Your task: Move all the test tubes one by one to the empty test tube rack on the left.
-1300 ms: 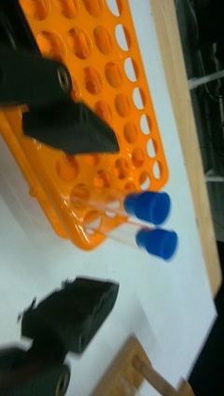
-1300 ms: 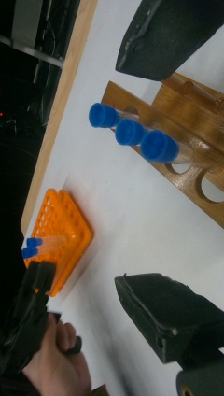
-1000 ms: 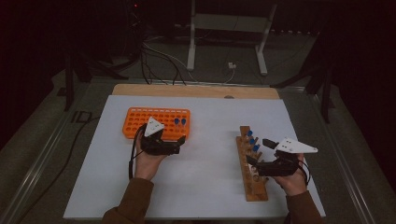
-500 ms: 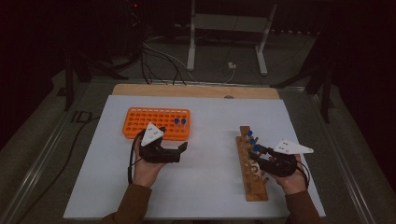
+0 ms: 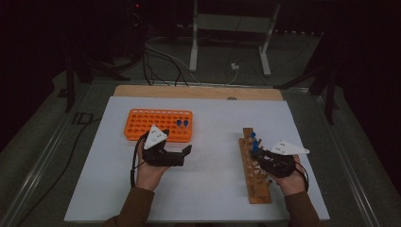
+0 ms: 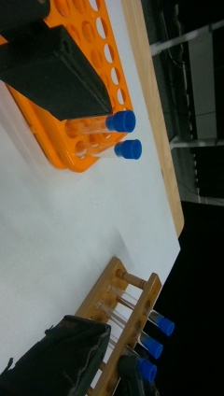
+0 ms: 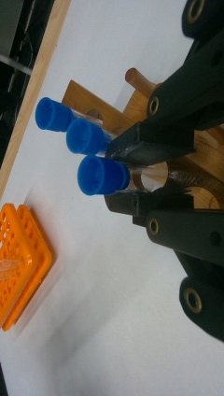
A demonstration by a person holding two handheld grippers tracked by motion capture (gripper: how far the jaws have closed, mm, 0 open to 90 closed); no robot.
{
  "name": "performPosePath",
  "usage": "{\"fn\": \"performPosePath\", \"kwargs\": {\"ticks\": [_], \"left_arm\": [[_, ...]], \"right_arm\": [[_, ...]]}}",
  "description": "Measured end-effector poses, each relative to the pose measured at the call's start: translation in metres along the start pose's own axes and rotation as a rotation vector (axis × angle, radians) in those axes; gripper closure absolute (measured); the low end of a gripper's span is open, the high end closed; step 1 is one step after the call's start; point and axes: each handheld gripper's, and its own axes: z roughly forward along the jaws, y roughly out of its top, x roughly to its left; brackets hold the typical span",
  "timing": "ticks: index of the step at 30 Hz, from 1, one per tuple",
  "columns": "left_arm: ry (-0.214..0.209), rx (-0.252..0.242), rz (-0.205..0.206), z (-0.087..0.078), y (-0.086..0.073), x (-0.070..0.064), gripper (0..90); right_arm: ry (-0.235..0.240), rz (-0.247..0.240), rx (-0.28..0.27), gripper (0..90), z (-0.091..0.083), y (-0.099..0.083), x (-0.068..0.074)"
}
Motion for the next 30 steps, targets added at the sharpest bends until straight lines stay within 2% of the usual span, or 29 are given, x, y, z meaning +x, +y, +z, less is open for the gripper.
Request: {"fn": "performPosePath", "kwargs": {"ticks": [11, 30], "left_arm": [[-0.011, -0.005, 0.006, -0.001, 0.002, -0.004, 0.5], [-0.041, -0.004, 0.025, 0.004, 0.004, -0.014, 0.6]], "right_arm": [[-0.013, 0.001, -0.013, 77.3, -0.002, 0.002, 0.001], [-0.021, 0.021, -0.101, 77.4, -0.029, 0.026, -0.002]]}}
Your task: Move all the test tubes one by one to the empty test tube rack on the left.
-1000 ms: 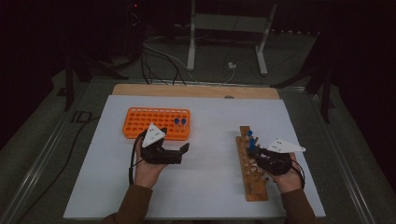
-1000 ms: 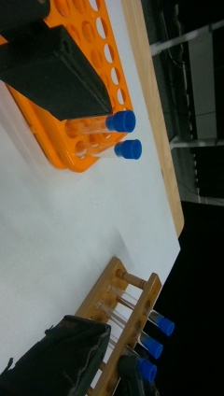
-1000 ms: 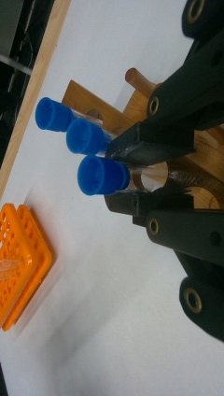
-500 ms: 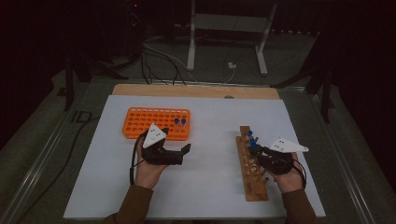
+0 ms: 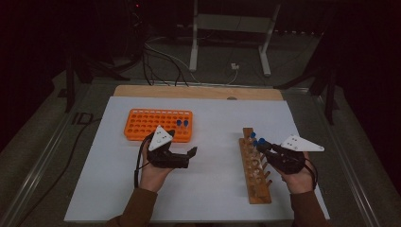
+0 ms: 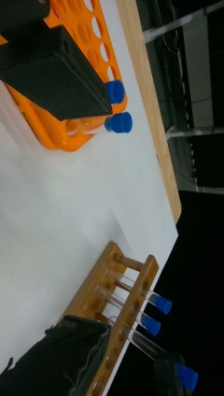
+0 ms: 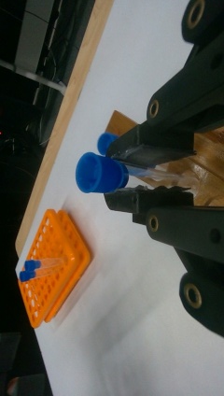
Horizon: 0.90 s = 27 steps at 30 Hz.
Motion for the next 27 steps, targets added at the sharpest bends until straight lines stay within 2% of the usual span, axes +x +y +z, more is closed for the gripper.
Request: {"fn": "performPosePath", "kwargs": {"ticks": [7, 12, 20, 27], "left_arm": [[-0.015, 0.000, 0.024, 0.002, 0.004, -0.007, 0.9], [-0.024, -0.011, 0.034, 0.002, 0.007, -0.012, 0.9], [-0.057, 0.002, 0.061, 0.006, 0.011, -0.024, 1.8], [-0.086, 0.030, 0.093, 0.018, 0.011, -0.042, 4.7]], "right_arm": [[-0.001, 0.010, -0.048, 77.4, -0.008, 0.008, 0.000], [0.028, 0.022, -0.070, 77.4, -0.011, 0.012, 0.003], [0.068, 0.003, -0.057, 77.4, -0.002, 0.014, 0.016], [0.112, -0.003, -0.034, 77.3, 0.010, 0.012, 0.027]]}}
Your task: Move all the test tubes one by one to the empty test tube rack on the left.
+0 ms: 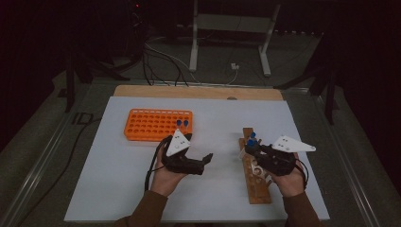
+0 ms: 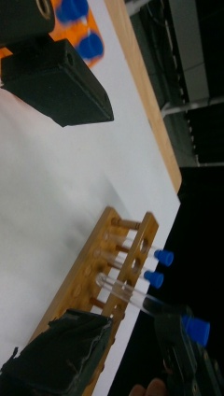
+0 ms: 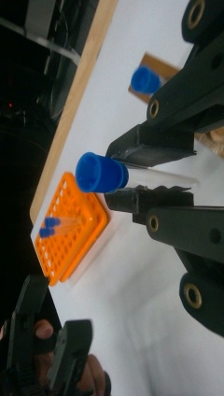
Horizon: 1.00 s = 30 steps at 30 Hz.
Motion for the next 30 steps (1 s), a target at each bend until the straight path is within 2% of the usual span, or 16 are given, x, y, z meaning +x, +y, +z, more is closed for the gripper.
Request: {"fn": "performPosePath", "kwargs": {"ticks": [6, 11, 14, 16, 19, 22, 30], "left_arm": [[-0.024, 0.044, 0.047, 0.020, -0.005, -0.019, 7.7], [-0.037, 0.061, 0.081, 0.037, -0.007, -0.035, 16.7], [-0.048, 0.053, 0.089, 0.045, -0.008, -0.044, 26.0], [-0.053, 0.045, 0.098, 0.049, -0.008, -0.048, 35.4], [-0.062, 0.034, 0.112, 0.051, -0.006, -0.052, 48.5], [-0.064, 0.028, 0.112, 0.054, -0.005, -0.055, 57.1], [-0.062, 0.044, 0.105, 0.059, -0.004, -0.055, 68.2]], "right_arm": [[0.031, 0.001, 0.011, 77.3, 0.009, 0.000, 0.007], [0.053, -0.001, 0.019, 77.3, 0.015, 0.001, 0.012], [0.066, 0.001, 0.020, 77.3, 0.017, 0.001, 0.014], [0.071, 0.002, 0.021, 77.3, 0.017, 0.001, 0.015], [0.079, 0.005, 0.021, 77.3, 0.018, 0.001, 0.016], [0.084, 0.006, 0.020, 77.2, 0.018, 0.001, 0.016], [0.094, 0.009, 0.023, 77.2, 0.019, 0.000, 0.018]]}}
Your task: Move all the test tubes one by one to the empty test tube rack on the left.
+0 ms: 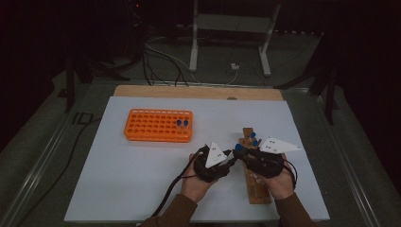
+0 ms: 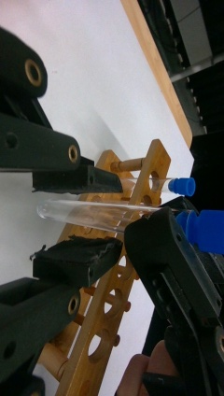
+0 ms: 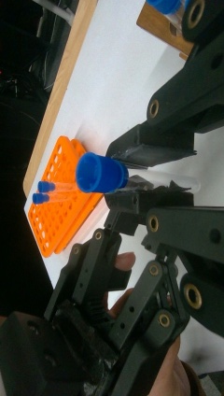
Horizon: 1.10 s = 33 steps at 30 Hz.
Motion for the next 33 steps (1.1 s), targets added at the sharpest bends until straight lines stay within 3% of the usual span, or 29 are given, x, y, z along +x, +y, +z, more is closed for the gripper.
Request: {"fn": "performPosePath", "kwargs": {"ticks": [9, 14, 19, 22, 27, 33], "left_arm": [[-0.023, 0.002, -0.002, 0.003, 0.000, 0.001, 77.2], [-0.010, 0.009, -0.017, 0.003, 0.000, 0.005, 77.4], [0.006, 0.006, -0.029, -0.001, 0.000, 0.010, 77.4], [0.019, 0.005, -0.035, -0.004, -0.001, 0.014, 77.4], [0.041, -0.001, -0.055, -0.011, -0.003, 0.024, 77.4], [0.074, -0.017, -0.071, -0.021, -0.004, 0.036, 77.4]], "right_arm": [[0.005, 0.003, -0.001, 76.5, 0.000, 0.000, -0.001], [0.035, 0.027, -0.038, 51.8, -0.004, 0.000, -0.004], [0.007, 0.026, -0.046, 29.3, -0.009, 0.001, -0.007], [-0.034, 0.024, -0.050, 18.9, -0.010, 0.000, -0.008], [-0.091, 0.013, -0.039, 13.0, -0.012, -0.001, -0.010], [-0.119, 0.029, -0.048, 3.9, -0.017, -0.002, -0.014]]}}
